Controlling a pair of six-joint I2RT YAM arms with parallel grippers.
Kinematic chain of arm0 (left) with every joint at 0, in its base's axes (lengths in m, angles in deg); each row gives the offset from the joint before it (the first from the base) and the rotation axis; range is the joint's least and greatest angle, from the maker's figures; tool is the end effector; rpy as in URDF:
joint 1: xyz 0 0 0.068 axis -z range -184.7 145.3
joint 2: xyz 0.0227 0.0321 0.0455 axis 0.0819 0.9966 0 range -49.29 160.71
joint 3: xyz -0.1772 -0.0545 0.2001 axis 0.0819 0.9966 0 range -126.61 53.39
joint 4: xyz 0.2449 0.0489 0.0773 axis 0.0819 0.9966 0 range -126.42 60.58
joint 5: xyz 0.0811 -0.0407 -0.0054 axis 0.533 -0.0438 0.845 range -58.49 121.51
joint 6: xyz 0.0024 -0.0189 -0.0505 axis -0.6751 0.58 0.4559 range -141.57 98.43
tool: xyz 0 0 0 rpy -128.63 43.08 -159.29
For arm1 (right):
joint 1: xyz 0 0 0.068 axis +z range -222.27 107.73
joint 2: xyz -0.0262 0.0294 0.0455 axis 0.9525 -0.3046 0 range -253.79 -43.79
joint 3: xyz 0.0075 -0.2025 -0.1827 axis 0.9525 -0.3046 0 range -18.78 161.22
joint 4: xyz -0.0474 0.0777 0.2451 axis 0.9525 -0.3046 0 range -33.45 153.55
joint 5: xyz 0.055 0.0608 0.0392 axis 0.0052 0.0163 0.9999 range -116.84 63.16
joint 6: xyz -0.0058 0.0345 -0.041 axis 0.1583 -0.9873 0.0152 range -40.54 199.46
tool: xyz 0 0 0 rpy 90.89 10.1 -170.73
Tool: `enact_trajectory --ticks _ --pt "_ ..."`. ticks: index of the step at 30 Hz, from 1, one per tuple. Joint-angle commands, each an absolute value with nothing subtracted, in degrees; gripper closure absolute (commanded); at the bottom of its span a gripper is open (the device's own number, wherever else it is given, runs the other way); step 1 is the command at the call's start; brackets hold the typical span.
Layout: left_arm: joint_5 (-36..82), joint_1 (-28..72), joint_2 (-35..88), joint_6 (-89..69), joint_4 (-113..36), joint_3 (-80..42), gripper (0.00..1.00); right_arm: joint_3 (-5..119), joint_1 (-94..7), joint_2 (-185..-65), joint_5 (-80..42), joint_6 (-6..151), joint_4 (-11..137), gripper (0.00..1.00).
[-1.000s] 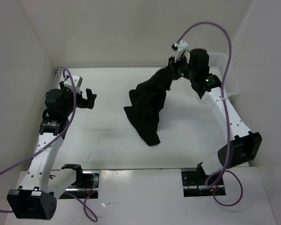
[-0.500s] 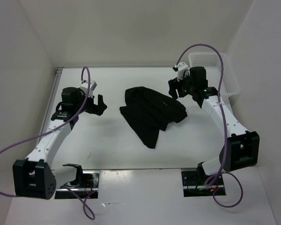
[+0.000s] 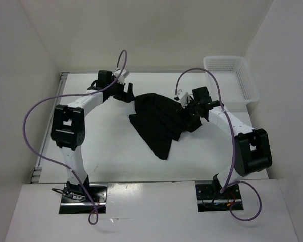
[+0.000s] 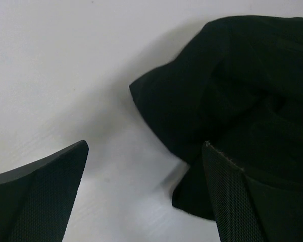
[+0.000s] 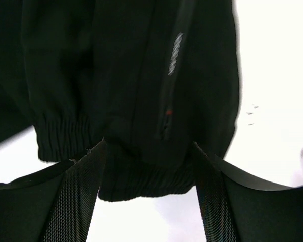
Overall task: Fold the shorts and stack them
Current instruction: Move the shorts to the center of the board
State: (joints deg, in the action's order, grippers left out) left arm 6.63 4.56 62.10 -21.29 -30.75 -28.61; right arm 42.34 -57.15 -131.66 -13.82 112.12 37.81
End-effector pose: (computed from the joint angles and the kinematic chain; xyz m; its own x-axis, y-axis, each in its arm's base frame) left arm 0.4378 -0.0867 0.2301 -0.5695 0.0883 -0.8172 0.4830 0.8404 -0.2457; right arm 0.3090 0.0918 0.2345 -0.4361 -0.6625 -0.6090 -0.7386 0.6501 -0.1783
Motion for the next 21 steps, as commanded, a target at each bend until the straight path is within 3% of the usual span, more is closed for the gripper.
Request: enact_trajectory --ticks 1,6,16,21 --pt "4.44 6.54 68.28 -21.57 -31.16 -35.9 0.0 40.02 -56.19 -130.27 -14.0 116.46 36.38 0.27" --pt "5.94 9.19 76.9 -21.57 -28.08 -41.97 0.0 39.14 -56.18 -132.2 -16.21 115.84 39.28 0.27" --pt "11.12 11.03 78.5 -21.57 -28.34 -42.06 0.2 42.92 -55.48 -132.39 -13.56 122.25 30.25 0.27" --pt "12.44 11.56 80.34 -21.57 -27.81 -43.56 0.44 42.39 -53.99 -131.68 -15.41 122.79 30.24 0.27"
